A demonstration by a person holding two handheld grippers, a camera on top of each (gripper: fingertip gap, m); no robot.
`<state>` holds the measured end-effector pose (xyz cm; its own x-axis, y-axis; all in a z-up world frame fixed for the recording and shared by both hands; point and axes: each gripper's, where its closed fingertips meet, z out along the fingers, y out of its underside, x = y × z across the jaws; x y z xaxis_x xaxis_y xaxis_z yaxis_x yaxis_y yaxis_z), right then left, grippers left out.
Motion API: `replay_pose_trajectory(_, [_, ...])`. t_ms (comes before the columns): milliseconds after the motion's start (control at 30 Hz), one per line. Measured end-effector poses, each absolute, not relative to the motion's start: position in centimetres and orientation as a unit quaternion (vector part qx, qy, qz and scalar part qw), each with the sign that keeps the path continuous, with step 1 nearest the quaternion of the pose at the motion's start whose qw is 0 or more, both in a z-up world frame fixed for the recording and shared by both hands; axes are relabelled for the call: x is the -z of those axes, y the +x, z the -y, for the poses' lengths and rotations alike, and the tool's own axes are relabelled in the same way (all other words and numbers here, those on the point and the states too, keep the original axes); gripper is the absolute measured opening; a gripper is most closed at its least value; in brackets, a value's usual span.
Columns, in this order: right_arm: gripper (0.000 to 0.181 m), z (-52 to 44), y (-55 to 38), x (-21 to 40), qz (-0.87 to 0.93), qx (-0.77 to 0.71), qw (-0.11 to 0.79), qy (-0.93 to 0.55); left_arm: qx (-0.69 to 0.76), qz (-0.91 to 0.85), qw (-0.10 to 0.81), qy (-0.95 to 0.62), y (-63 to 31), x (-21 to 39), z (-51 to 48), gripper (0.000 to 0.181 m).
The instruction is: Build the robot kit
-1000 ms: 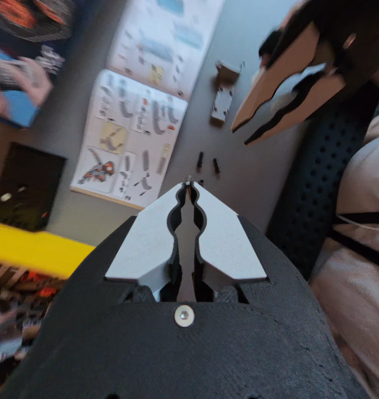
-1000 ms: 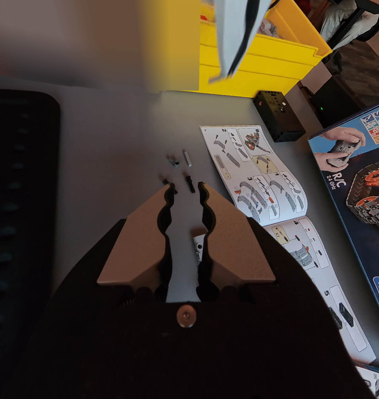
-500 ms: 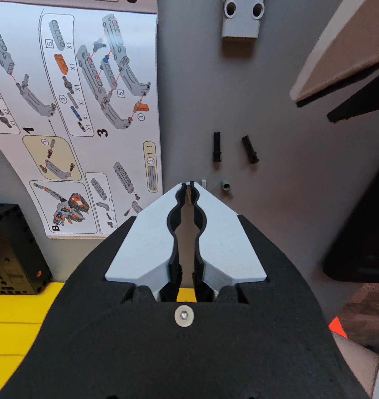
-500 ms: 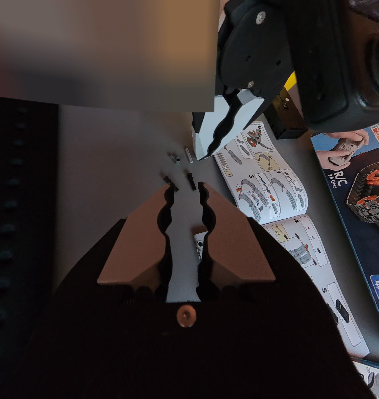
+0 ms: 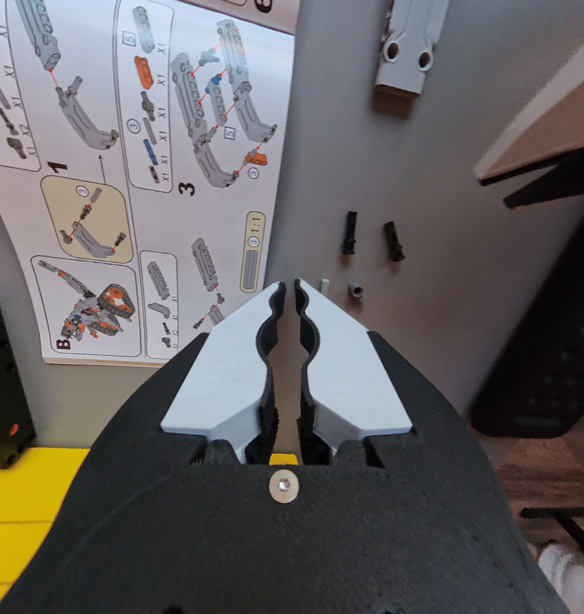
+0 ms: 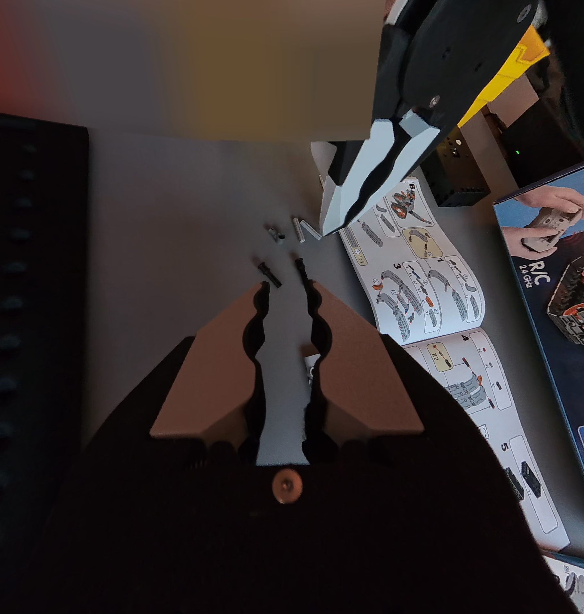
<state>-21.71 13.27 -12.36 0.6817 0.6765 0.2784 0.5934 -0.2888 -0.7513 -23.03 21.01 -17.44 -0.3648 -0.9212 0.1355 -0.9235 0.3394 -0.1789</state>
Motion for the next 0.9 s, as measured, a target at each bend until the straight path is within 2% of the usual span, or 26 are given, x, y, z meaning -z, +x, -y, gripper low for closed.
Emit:
replay_pose_trajectory(100, [0.022,-13.2,-21.7,12.3,0.397,-0.047,0.446,-0.801,-0.100,0.819,0.009,0.564,-23.3,17.9,-21.3,0.000])
replay_pose_trajectory(900, [0.021,-13.2,-21.8,12.6,0.401,-0.049,0.441,-0.802,-0.110,0.842,0.003,0.528,-22.9,18.0,-19.9,0.000])
